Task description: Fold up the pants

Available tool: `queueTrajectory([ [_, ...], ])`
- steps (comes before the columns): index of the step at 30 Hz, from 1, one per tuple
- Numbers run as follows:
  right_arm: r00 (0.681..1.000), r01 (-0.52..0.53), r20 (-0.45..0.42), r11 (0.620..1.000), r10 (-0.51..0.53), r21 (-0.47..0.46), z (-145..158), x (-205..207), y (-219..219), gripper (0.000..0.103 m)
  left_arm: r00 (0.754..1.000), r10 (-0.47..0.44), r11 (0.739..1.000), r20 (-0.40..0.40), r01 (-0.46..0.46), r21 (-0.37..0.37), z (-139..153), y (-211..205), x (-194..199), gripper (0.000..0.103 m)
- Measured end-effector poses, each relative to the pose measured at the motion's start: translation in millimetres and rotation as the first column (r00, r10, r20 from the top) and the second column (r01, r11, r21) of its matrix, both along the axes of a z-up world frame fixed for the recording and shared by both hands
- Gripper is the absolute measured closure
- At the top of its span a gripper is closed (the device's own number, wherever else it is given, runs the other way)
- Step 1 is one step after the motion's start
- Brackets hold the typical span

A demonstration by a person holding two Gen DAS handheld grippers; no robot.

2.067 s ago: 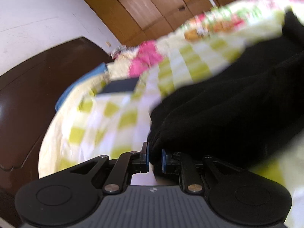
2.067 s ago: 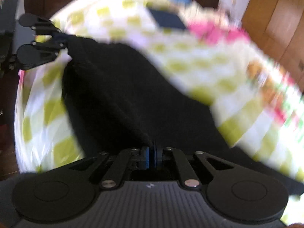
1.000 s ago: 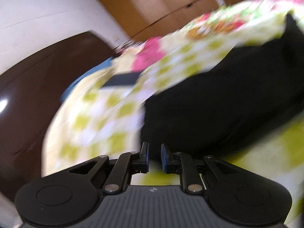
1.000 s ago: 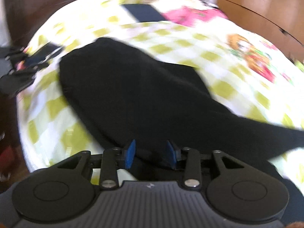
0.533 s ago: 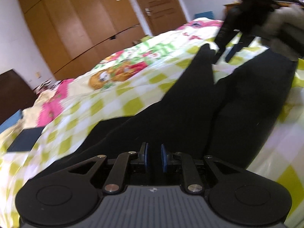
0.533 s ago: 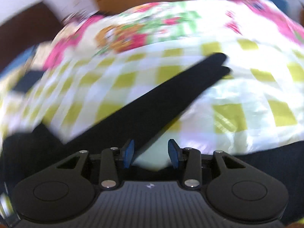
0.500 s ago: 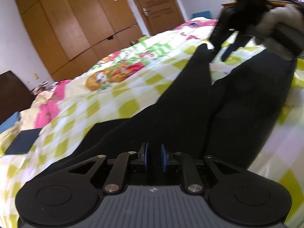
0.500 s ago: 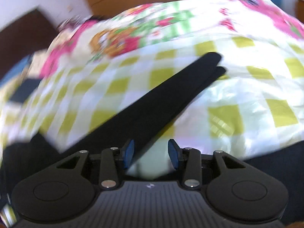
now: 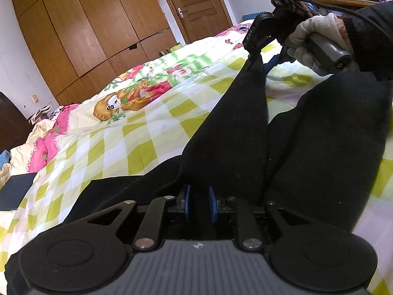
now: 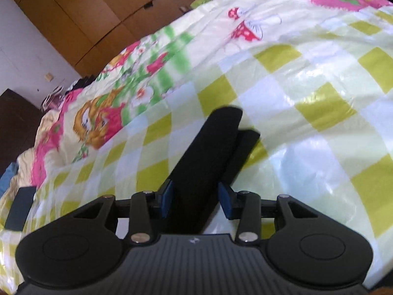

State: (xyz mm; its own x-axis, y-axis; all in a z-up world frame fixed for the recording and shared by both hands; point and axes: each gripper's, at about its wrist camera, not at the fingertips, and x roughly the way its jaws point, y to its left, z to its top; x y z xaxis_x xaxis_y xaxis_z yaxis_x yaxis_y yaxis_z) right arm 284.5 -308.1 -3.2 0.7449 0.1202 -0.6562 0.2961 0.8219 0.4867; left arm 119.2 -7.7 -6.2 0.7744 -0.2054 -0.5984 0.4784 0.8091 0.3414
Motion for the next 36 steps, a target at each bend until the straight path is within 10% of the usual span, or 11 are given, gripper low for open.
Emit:
queueTrajectory([
  [9,1.0,0.0,-0.006,1.0,0.0,-0.031,-4,23,-4,0.063,1.0,0.003,1.0,0.002,-0.003,0.003,-1,-2,3,0.069],
  [11,1.0,-0.007,-0.008,1.0,0.007,0.002,-7,27,-7,0.099,1.0,0.006,1.0,0.002,-0.006,0.003,1,-3,4,0.069],
  [14,0.999,-0.017,0.035,0.993,0.013,0.12,3,20,-14,0.099,1.0,0.008,1.0,-0.006,-0.008,0.018,3,-6,7,0.069],
  [25,0.958,-0.057,0.285,0.986,0.01,0.156,108,-144,-67,0.099,0.997,-0.052,0.998,0.065,0.05,0.038,36,-34,-26,0.064],
  [36,0.98,0.186,0.019,0.938,-0.2,0.293,-23,-255,-111,0.098,0.977,-0.21,0.969,-0.025,0.211,0.127,11,-83,-74,0.061],
])
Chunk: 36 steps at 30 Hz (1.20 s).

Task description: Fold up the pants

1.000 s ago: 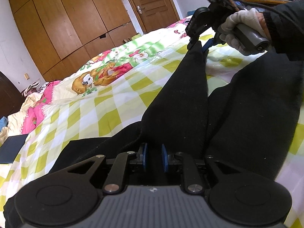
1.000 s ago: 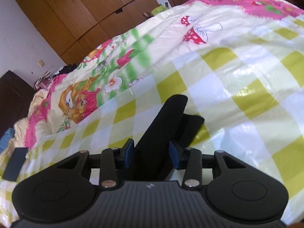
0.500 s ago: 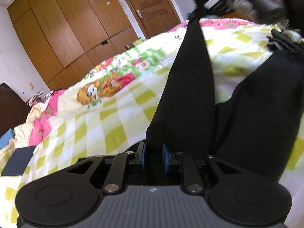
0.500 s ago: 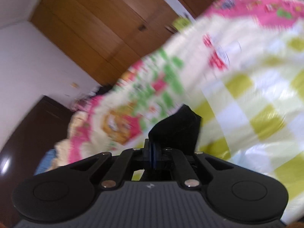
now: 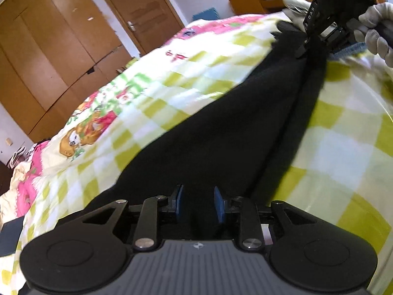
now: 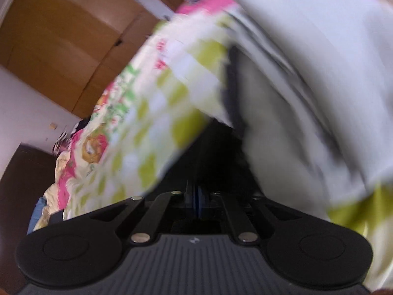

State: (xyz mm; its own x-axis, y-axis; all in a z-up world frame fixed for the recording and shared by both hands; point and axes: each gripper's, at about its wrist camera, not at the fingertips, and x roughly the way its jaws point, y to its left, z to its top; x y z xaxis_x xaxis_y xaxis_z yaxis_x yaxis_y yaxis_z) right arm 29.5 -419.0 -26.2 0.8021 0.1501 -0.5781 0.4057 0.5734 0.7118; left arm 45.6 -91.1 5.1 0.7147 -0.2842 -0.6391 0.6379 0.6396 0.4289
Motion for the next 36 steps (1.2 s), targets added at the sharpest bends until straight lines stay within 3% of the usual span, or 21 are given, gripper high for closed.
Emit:
queueTrajectory([
  [5,0.999,-0.011,0.032,0.999,0.01,0.048,-1,15,-6,0.092,1.0,0.01,1.0,-0.019,-0.009,0.011,0,-8,-1,0.061],
  [10,0.999,-0.018,0.032,0.998,0.016,0.059,-1,20,-8,0.097,1.0,0.007,1.0,-0.014,-0.007,0.013,0,-14,-4,0.061],
  [15,0.979,-0.022,0.206,0.997,0.007,0.068,46,2,-9,0.099,1.0,-0.014,1.0,0.015,0.015,-0.016,12,-18,-13,0.06],
  [18,0.964,-0.028,0.265,0.999,0.019,0.033,67,-8,-7,0.099,0.999,-0.029,0.999,0.045,0.03,-0.021,14,-20,-19,0.053],
  [21,0.987,-0.022,0.159,0.999,0.026,-0.026,51,-8,-5,0.099,0.999,-0.031,0.999,0.021,0.032,-0.024,5,-21,-21,0.051],
  [23,0.998,0.004,0.065,1.0,-0.004,-0.001,28,-11,-10,0.099,0.999,-0.04,0.999,0.005,0.04,-0.019,-1,-21,-23,0.051],
  [25,0.999,0.029,0.03,0.999,-0.03,0.032,12,-17,-15,0.099,0.999,-0.043,0.999,-0.012,0.043,-0.014,-6,-19,-24,0.051],
  [28,0.998,0.045,0.05,0.995,-0.049,0.087,5,-21,-18,0.094,0.999,-0.042,0.999,-0.011,0.042,-0.005,-10,-18,-23,0.051],
  [33,0.998,0.016,0.067,0.999,-0.018,0.037,14,-2,-11,0.092,0.999,-0.026,1.0,0.022,0.027,-0.002,-9,-17,-22,0.051],
  [36,0.999,-0.014,0.048,0.999,0.012,0.046,8,10,-13,0.077,1.0,-0.013,1.0,0.008,0.013,-0.01,-12,-13,-20,0.05],
])
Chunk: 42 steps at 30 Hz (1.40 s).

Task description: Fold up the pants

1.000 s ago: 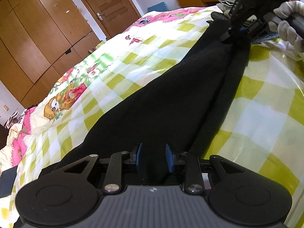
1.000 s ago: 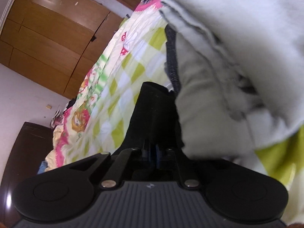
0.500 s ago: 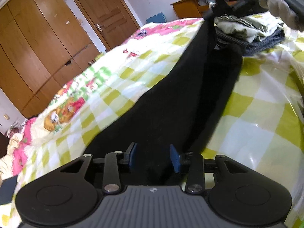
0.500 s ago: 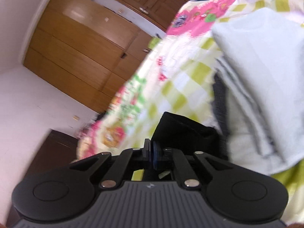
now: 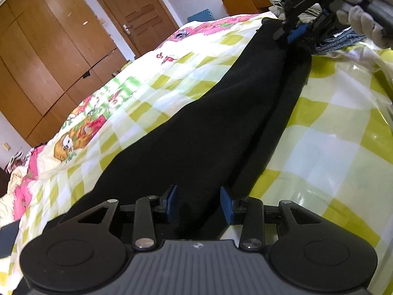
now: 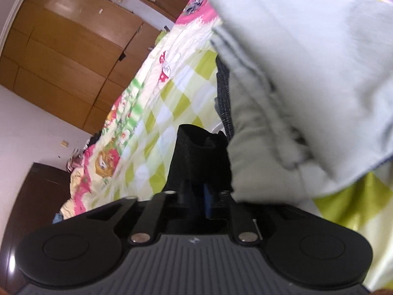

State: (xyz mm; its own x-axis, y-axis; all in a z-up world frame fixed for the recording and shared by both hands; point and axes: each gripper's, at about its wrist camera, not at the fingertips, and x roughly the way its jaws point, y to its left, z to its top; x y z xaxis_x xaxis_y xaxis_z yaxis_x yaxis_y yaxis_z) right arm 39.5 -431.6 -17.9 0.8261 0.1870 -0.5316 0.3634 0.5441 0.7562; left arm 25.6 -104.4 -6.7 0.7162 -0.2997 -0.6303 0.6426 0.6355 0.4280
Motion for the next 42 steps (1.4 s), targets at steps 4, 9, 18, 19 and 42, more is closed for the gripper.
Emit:
queueTrajectory([
  [4,1.0,-0.022,0.01,1.0,0.022,0.009,5,9,3,0.091,1.0,0.003,1.0,0.004,-0.003,-0.018,2,-1,-2,0.049],
  [9,0.993,-0.017,0.115,0.999,0.014,0.03,37,8,3,0.097,0.999,-0.018,1.0,0.046,0.017,0.016,-4,-4,-7,0.049],
  [18,0.972,-0.014,0.233,1.0,0.012,0.007,89,5,-4,0.101,0.992,-0.035,0.997,0.117,0.027,0.068,-11,-6,-13,0.046],
  [19,0.973,-0.014,0.231,1.0,0.017,-0.014,92,6,-2,0.101,0.992,-0.021,0.997,0.125,0.012,0.075,-12,-7,-10,0.046],
  [42,0.991,0.113,-0.084,0.987,-0.104,0.111,-15,-25,5,0.069,0.996,0.07,0.996,0.062,-0.067,-0.052,19,5,21,0.075],
])
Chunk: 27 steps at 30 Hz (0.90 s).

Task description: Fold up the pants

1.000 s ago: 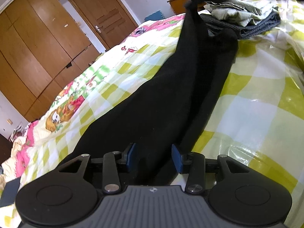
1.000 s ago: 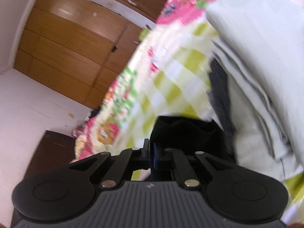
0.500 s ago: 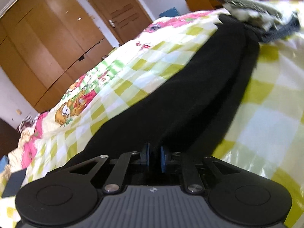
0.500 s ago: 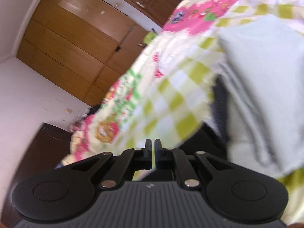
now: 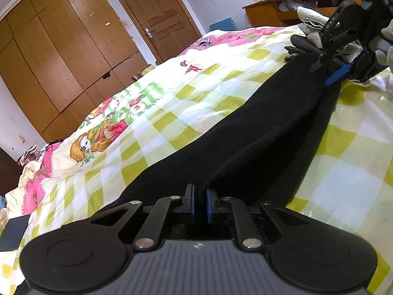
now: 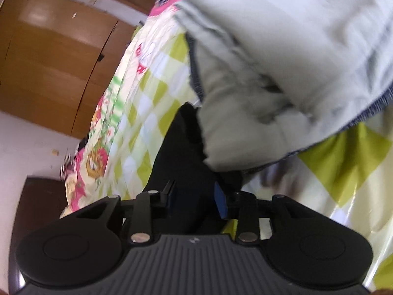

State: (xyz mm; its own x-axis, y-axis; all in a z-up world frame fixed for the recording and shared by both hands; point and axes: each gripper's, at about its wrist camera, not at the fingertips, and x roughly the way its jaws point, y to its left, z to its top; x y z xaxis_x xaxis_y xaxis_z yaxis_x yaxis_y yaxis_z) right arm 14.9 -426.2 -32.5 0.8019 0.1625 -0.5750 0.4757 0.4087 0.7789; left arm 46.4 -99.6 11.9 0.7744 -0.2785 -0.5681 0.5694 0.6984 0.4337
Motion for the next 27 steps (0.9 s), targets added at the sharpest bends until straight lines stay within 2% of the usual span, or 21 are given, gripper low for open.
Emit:
queueTrajectory([
  [3,1.0,0.023,0.007,1.0,-0.023,-0.002,0,-6,-1,0.069,1.0,0.001,1.0,-0.001,-0.001,-0.01,2,2,0,0.075],
  [9,1.0,-0.021,0.012,0.999,0.021,0.027,3,-8,10,0.064,1.0,0.017,0.999,-0.009,-0.017,-0.045,10,6,8,0.075],
  [15,0.999,-0.04,0.019,0.997,0.039,0.073,-5,4,21,0.063,1.0,0.012,0.999,0.004,-0.012,-0.047,14,6,7,0.075],
  [19,0.999,0.014,0.035,0.995,-0.017,0.094,-11,10,18,0.064,1.0,0.005,0.999,0.004,-0.005,-0.049,15,8,5,0.075],
  [21,0.997,0.054,0.049,0.995,-0.058,0.082,-9,13,11,0.08,1.0,0.005,0.999,0.007,-0.004,-0.044,15,8,5,0.075],
  [22,0.997,0.056,0.049,0.995,-0.06,0.079,-7,16,7,0.098,1.0,0.002,0.999,0.008,-0.002,-0.039,15,9,5,0.075],
  [24,0.995,0.037,0.089,0.998,-0.042,0.056,8,23,4,0.097,1.0,-0.004,1.0,0.019,0.004,-0.027,16,9,6,0.075],
  [27,0.983,-0.014,0.183,0.997,0.027,-0.072,47,24,12,0.097,1.0,0.002,0.999,0.028,-0.001,-0.042,23,12,6,0.075],
])
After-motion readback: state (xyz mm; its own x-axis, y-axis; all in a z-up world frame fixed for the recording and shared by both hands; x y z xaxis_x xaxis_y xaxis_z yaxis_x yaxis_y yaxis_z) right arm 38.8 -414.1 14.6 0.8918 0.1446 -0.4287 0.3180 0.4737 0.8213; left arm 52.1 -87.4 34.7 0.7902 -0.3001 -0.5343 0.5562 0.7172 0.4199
